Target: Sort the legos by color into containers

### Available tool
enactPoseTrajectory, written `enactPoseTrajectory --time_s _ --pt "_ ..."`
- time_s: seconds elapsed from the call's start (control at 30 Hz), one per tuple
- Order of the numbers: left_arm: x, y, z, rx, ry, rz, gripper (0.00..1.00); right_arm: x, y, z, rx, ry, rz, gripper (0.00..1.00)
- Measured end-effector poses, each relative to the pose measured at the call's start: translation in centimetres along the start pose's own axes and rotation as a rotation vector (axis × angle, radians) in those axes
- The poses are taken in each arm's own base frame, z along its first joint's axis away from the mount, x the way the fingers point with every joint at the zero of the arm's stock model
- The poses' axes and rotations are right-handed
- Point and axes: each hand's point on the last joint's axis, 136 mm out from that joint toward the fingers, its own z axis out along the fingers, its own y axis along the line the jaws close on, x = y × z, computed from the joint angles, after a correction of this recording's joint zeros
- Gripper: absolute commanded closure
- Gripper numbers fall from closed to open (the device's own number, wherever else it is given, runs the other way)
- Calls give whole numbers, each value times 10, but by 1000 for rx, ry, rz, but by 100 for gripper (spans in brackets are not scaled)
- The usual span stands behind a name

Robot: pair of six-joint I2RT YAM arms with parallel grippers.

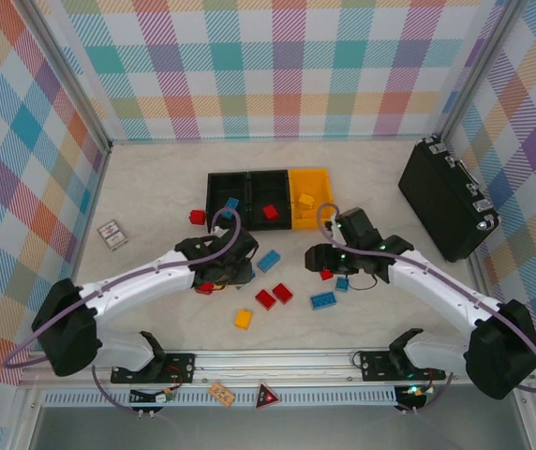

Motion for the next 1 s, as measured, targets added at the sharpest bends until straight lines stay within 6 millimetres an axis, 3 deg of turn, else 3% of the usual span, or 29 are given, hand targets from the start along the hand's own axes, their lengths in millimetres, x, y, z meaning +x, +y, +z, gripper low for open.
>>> enactPoseTrajectory --time_s 0.27,0.6,1.0 --pt "-47 -69 12 80 -27 46 77 -22 -33 -12 84 -69 98 38" --pt "-94 -130 34 131 -71 74 77 -36 -48 -20 109 -111 152 38" --pt "-158 -194 71 175 -138 85 76 -35 -55 -31 106 -147 172 38"
